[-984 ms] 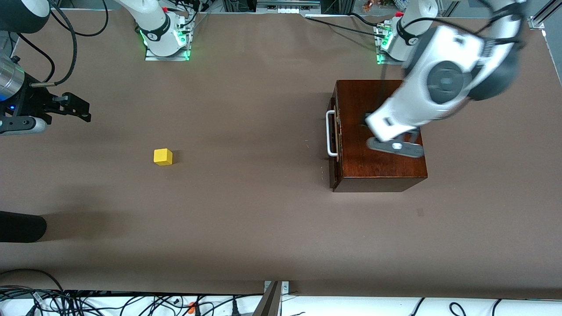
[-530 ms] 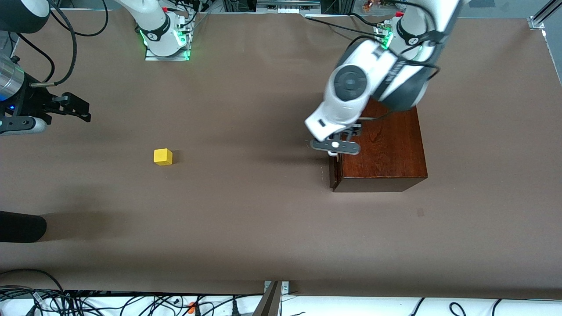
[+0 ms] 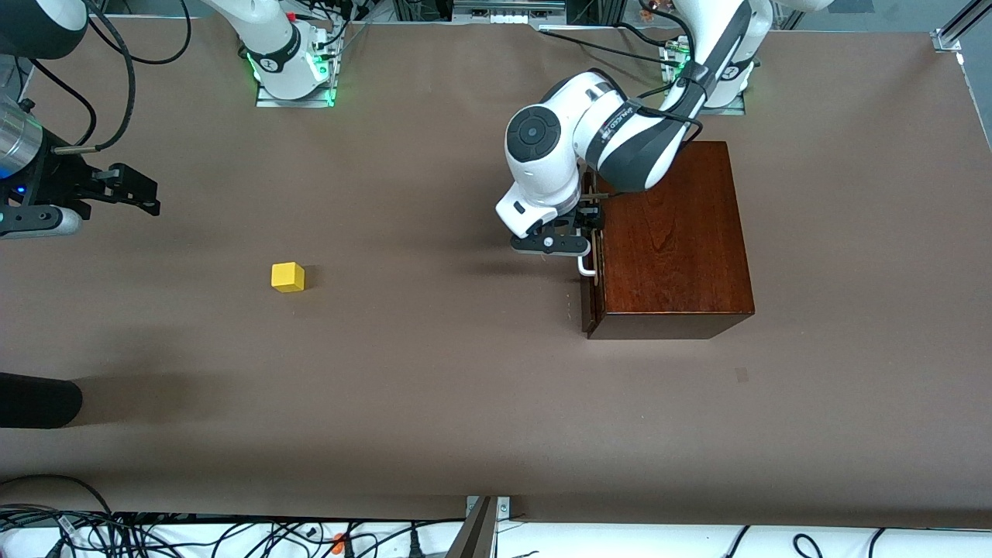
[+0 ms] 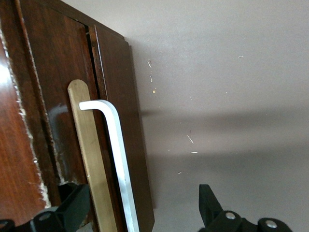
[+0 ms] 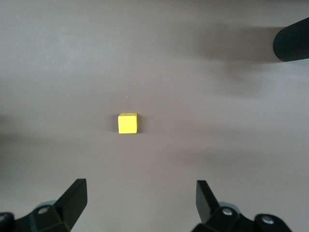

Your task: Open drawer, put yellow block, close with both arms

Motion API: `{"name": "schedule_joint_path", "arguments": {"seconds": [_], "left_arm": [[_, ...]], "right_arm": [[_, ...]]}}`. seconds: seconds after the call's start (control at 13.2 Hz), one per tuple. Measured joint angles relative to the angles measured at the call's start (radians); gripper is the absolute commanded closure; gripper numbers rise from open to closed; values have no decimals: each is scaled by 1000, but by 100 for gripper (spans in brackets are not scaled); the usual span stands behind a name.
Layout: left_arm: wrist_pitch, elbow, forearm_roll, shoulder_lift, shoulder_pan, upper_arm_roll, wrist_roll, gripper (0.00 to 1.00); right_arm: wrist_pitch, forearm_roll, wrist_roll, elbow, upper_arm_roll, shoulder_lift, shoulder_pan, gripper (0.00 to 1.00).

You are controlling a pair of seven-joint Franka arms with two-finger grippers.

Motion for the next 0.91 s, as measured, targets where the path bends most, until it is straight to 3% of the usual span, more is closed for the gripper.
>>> {"name": "schedule_joint_path", "arguments": {"seconds": [0.91], "left_arm": [[71,0,85,77,-29,2,-96,0]], "right_arm": [[0,0,0,0,0,0,0,0]]}}
